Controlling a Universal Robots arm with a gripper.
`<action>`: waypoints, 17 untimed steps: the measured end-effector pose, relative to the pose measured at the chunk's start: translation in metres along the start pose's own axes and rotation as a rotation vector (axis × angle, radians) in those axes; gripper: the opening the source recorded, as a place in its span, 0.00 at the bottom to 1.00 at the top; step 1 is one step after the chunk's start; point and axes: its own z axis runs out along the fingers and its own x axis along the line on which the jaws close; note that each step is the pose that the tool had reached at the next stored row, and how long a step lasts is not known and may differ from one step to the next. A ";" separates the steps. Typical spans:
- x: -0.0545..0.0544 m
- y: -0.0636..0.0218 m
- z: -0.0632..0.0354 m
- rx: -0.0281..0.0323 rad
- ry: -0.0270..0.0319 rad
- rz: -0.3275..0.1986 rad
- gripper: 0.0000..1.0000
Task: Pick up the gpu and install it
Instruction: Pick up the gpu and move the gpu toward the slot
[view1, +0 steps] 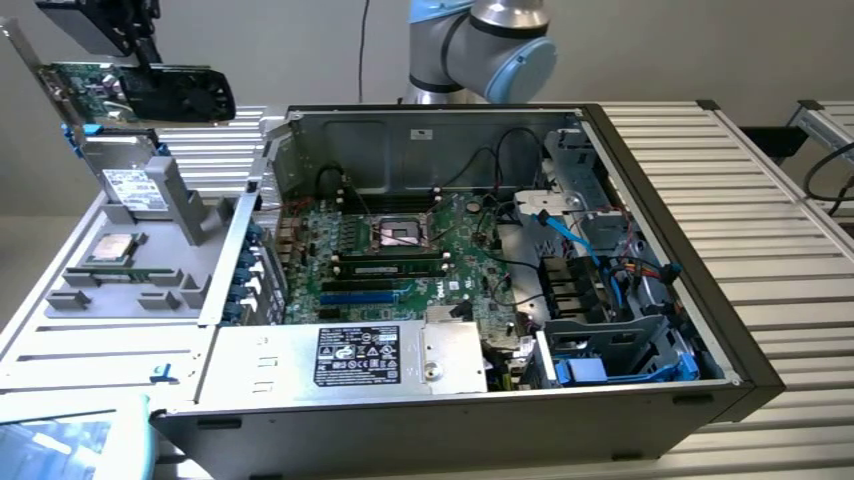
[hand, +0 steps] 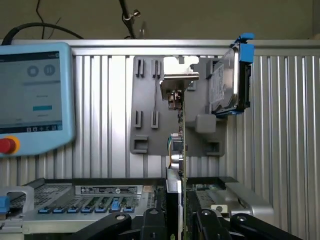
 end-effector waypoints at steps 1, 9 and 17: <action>0.000 -0.0031 -0.0001 0.0000 0.0000 -0.001 0.27; -0.001 -0.0313 -0.0009 -0.0002 0.0003 -0.008 0.27; -0.001 -0.0606 -0.0017 -0.0004 0.0006 -0.017 0.27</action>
